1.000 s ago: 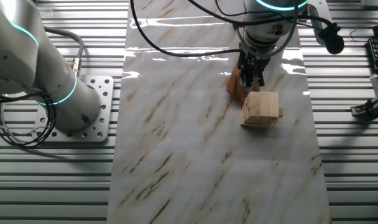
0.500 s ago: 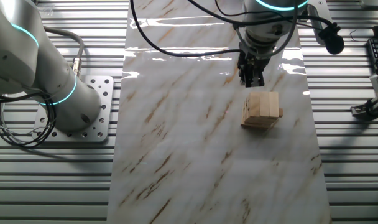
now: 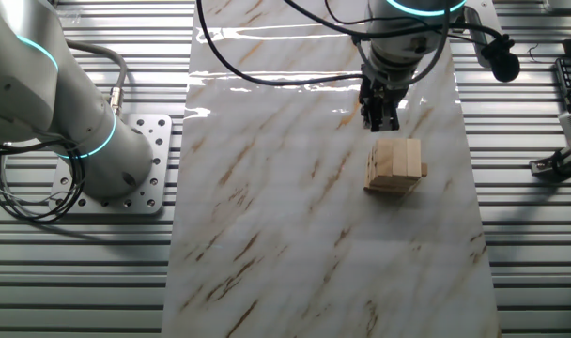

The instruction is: Play Jenga

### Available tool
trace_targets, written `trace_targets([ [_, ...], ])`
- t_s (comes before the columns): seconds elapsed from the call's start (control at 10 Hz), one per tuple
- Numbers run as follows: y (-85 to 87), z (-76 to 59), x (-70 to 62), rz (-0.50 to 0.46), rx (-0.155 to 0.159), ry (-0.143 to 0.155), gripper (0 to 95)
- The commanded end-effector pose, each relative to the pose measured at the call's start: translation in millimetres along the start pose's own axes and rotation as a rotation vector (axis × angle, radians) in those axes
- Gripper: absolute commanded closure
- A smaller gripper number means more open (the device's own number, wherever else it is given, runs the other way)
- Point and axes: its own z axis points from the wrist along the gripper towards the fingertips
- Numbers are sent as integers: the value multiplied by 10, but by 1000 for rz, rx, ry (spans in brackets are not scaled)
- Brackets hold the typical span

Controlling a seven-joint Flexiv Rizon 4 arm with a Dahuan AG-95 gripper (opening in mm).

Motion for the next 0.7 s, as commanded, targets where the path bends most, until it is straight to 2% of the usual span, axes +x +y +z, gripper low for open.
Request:
trace_targets([
  [0.1, 1, 0, 3, 1, 1, -4, 950],
  [0.7, 2, 0, 3, 12, 2, -15, 950],
])
